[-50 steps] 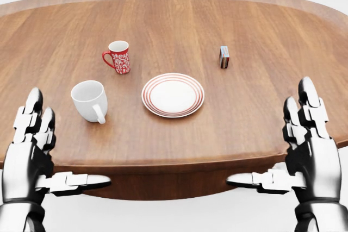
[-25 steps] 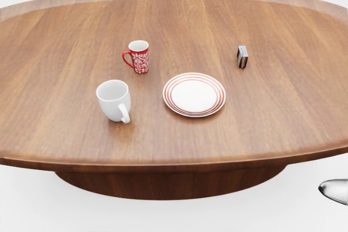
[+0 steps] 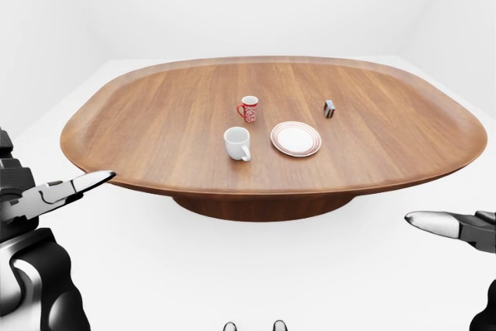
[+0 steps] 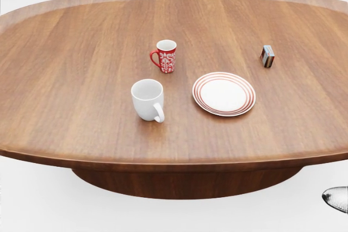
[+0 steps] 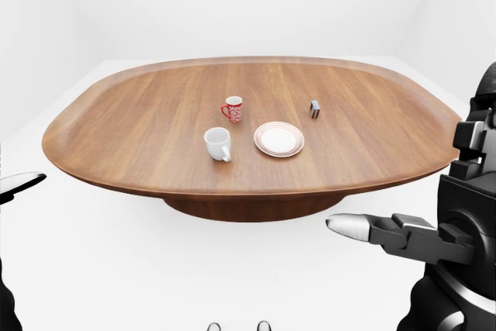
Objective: Put the white mug on the plate.
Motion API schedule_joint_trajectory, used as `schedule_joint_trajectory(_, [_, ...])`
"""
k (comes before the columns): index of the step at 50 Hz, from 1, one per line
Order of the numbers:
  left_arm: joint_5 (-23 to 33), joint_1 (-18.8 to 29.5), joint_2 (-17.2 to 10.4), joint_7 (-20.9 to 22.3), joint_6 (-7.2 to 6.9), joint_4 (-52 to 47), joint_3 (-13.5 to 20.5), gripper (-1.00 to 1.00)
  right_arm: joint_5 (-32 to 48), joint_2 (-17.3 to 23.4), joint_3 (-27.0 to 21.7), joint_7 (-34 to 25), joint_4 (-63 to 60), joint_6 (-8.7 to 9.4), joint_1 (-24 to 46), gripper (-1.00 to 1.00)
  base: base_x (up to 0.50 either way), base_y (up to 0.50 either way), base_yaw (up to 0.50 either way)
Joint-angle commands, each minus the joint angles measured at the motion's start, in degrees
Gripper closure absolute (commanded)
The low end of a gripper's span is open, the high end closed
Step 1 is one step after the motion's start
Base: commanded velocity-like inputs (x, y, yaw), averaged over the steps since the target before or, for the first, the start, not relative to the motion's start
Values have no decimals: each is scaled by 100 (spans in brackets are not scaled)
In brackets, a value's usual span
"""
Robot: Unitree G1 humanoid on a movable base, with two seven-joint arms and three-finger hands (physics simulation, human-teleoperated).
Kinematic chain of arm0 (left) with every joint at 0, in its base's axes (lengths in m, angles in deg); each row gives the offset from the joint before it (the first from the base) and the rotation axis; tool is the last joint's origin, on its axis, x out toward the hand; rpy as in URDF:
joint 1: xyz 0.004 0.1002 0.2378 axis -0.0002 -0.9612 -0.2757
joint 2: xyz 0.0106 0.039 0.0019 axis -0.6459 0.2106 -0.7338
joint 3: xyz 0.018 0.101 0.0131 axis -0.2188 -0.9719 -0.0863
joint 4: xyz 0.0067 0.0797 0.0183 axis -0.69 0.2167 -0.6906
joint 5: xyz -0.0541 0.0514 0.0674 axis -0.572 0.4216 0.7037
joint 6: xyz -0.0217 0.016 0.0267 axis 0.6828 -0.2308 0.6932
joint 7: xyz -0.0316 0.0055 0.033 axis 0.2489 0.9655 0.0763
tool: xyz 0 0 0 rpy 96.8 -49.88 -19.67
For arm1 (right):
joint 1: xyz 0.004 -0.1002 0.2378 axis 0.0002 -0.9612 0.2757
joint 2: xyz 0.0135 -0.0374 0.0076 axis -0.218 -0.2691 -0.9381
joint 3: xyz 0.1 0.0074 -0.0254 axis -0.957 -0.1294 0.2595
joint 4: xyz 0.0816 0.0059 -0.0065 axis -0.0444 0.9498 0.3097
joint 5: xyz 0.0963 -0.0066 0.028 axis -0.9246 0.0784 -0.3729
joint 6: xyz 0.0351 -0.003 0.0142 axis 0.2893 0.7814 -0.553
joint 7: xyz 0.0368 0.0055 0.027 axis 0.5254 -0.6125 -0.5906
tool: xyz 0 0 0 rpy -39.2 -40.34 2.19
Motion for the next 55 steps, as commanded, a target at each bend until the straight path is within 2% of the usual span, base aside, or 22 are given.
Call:
schedule_joint_trajectory(1, [-19, -6, -11, -15, 0, -24, 29, -100, 71, -43, 64, -68, 78, 0, -54, -100, 0, 32, 0])
schedule_joint_trajectory(16, [35, 21, -9, -16, 0, 38, -28, -100, 41, -62, 84, -89, 83, 0, -57, -100, 4, 12, 0])
schedule_joint_trajectory(55, [60, -8, 25, 12, 0, 58, -49, -100, 112, -121, 144, -202, 154, 0, -112, -100, 25, 0, 0])
